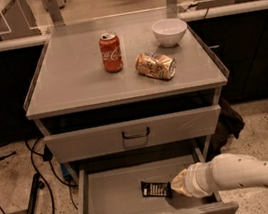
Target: Pick rxbar chocolate from middle drawer and place on counter
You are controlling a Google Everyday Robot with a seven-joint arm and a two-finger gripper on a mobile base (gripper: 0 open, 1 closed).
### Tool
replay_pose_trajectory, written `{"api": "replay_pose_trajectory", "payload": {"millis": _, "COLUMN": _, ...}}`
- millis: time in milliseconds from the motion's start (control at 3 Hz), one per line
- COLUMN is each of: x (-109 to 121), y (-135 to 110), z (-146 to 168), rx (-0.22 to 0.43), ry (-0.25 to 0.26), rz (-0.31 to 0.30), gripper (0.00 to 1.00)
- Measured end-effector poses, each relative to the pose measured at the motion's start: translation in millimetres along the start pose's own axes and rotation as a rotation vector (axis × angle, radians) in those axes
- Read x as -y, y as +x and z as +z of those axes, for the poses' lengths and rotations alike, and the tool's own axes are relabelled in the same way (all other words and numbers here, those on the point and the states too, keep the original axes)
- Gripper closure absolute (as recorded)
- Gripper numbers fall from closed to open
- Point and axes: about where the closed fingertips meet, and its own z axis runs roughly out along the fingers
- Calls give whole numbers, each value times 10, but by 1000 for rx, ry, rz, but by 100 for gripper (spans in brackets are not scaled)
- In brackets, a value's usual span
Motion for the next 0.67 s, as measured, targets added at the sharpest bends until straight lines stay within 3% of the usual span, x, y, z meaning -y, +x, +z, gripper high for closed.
{"api": "replay_pose_trajectory", "payload": {"millis": 333, "x": -34, "y": 24, "z": 327, "rx": 19, "ry": -42, "rz": 8, "gripper": 84}}
{"api": "replay_pose_trajectory", "payload": {"millis": 667, "x": -63, "y": 29, "z": 591, "rx": 29, "ry": -79, "rz": 7, "gripper": 61}}
